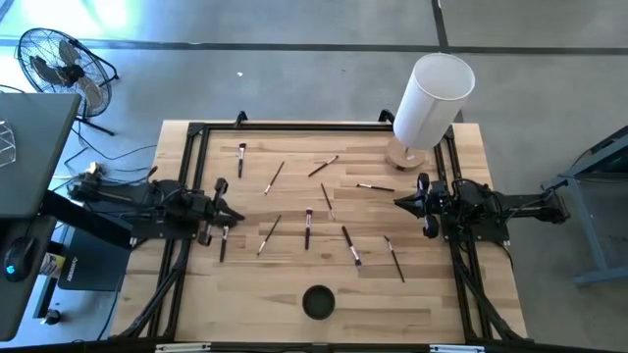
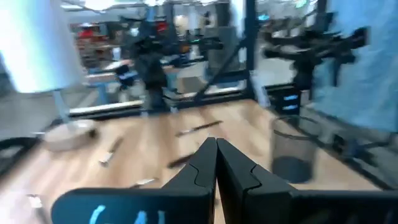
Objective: Put items in baskets/containers
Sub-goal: Put the top black powder brush into the black pen holder
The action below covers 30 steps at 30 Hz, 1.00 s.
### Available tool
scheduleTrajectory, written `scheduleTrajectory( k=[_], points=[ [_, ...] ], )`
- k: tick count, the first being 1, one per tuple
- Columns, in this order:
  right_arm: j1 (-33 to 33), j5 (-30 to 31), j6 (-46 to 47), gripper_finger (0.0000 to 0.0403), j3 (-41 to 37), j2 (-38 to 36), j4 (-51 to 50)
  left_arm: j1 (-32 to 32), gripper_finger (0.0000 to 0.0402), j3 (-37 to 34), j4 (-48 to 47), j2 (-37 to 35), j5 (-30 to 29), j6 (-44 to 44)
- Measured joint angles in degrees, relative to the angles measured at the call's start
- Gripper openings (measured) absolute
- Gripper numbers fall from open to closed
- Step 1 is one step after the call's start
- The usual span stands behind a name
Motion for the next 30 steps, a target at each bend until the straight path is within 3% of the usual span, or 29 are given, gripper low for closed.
scheduleTrajectory(
  k=[6,14,21,30],
  points=[
    [0.0,0.0,0.0,0.0001,0.0,0.0,0.0,-4.04,0.0,9.69,-3.63,15.34,-16.92,-1.69],
    [0.02,0.0,0.0,0.0001,0.0,-0.01,-0.01,-4.24,0.0,22.7,-8.36,33.67,-28.12,-18.58],
    [0.02,0.0,0.0,0.0001,-0.01,0.01,0.0,-4.24,0.0,37.95,-21.96,49.05,-29.3,-33.13],
    [0.01,0.0,0.0,0.0001,-0.01,0.0,-0.01,-3.69,0.0,50.52,-46.43,58.71,-26.9,-54.76]
  ],
)
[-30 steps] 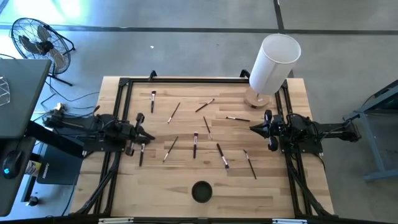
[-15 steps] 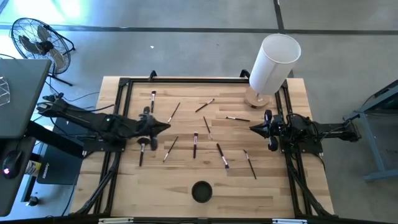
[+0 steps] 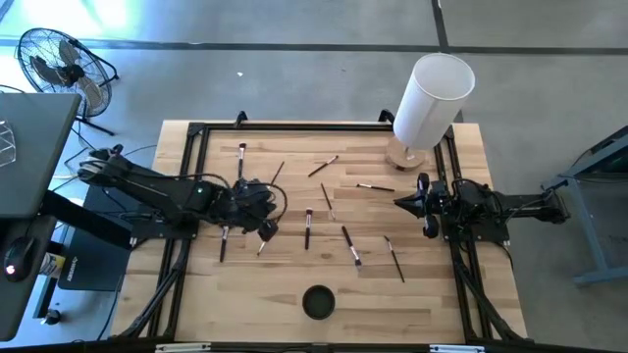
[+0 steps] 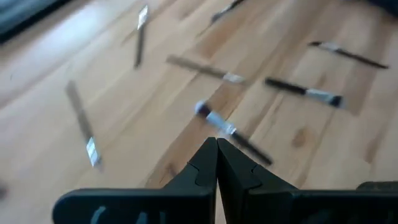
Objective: Put items in baskets/containers
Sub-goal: Put the top black powder brush into the black pen holder
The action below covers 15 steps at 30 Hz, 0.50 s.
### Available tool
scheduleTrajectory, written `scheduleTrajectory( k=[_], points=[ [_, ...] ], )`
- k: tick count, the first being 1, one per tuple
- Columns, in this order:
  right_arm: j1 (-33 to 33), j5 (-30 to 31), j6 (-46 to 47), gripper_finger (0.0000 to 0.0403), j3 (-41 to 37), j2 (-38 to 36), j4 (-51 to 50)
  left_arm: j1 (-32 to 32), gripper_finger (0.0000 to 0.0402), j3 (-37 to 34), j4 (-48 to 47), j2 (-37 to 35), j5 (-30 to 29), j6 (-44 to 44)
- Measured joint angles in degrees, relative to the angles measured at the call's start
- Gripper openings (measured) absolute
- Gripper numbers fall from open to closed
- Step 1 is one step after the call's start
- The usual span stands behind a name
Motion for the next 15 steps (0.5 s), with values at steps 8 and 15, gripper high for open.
scheduleTrajectory(
  k=[8,15],
  points=[
    [0.0,0.0,0.0,0.0001,0.0,0.01,0.0,11.9,0.0004,0.43,-11.59,0.55,11.94,-7.55],
    [0.0,0.0,-0.01,0.0001,0.0,0.01,0.0,25.8,0.0065,0.43,-12.88,0.7,13.16,-1.84]
  ],
)
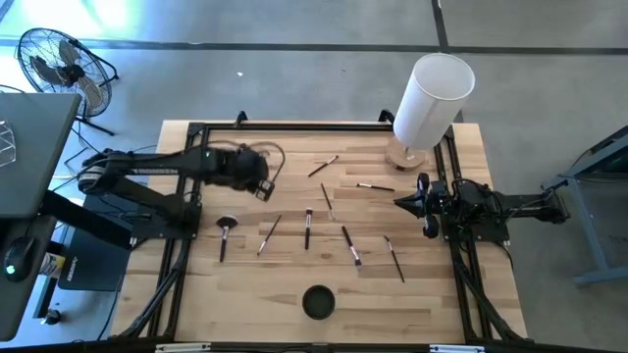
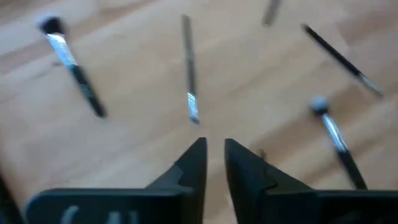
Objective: Put items in baskets/containers
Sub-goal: Put the top black powder brush into the black pen holder
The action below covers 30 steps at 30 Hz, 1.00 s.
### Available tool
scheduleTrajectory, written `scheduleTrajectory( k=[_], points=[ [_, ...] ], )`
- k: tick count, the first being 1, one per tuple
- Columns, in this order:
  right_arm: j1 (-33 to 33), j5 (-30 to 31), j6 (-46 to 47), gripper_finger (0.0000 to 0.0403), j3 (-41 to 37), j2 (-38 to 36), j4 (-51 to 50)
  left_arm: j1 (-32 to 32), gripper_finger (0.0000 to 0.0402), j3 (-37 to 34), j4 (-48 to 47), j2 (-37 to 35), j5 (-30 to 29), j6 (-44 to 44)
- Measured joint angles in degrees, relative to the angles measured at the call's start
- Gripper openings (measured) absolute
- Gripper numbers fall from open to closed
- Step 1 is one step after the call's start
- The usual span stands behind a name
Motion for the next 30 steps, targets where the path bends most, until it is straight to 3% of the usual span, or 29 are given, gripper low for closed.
scheduleTrajectory(
  k=[6,11,19,30],
  points=[
    [0.0,-0.02,0.01,0.0001,0.0,0.0,0.0,14.44,0.0149,-0.02,-0.02,3.74,2.37,5.27],
    [-0.01,0.0,0.01,0.0001,0.0,-0.01,0.0,26.7,0.0198,-0.04,4.33,10.09,9.16,11.39],
    [0.01,-0.02,0.01,0.0001,0.0,0.0,0.0,39.64,0.0204,-0.09,10.05,21.45,13.01,18.84],
    [-0.01,0.0,0.01,0.0001,0.01,0.0,0.0,48.11,0.0205,1.5,18.44,29.56,15.31,25.46]
  ],
)
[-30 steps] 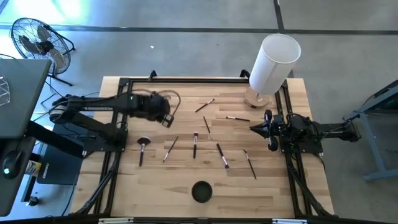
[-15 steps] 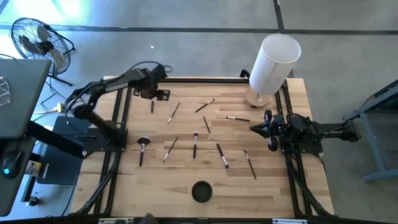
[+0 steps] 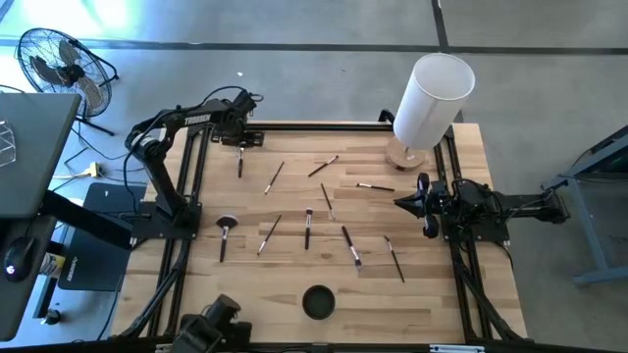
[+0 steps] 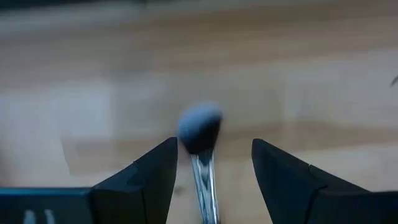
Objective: Put items in baskets/containers
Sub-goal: Put the top black powder brush into the black pen holder
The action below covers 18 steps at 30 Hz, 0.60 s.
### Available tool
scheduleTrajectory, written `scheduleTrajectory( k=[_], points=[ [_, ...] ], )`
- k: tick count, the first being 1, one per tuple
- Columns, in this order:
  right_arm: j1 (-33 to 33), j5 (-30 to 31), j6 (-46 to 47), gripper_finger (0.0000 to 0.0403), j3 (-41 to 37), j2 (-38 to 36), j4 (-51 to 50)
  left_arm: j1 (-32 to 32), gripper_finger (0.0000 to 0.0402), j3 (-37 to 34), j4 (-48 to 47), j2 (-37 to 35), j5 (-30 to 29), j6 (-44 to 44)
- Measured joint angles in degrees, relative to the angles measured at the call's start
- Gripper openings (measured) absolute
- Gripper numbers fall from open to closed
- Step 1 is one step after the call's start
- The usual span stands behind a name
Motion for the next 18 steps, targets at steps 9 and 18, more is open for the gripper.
scheduleTrajectory(
  k=[9,18],
  points=[
    [0.02,0.0,0.0,0.0001,0.0,-0.01,0.01,2.5,0.02,2.08,-0.85,4.28,1.46,2.01],
    [0.0,0.0,0.0,0.0001,0.0,0.0,0.0,0.88,0.0129,2.1,-2.17,5.65,1.32,1.86]
  ],
)
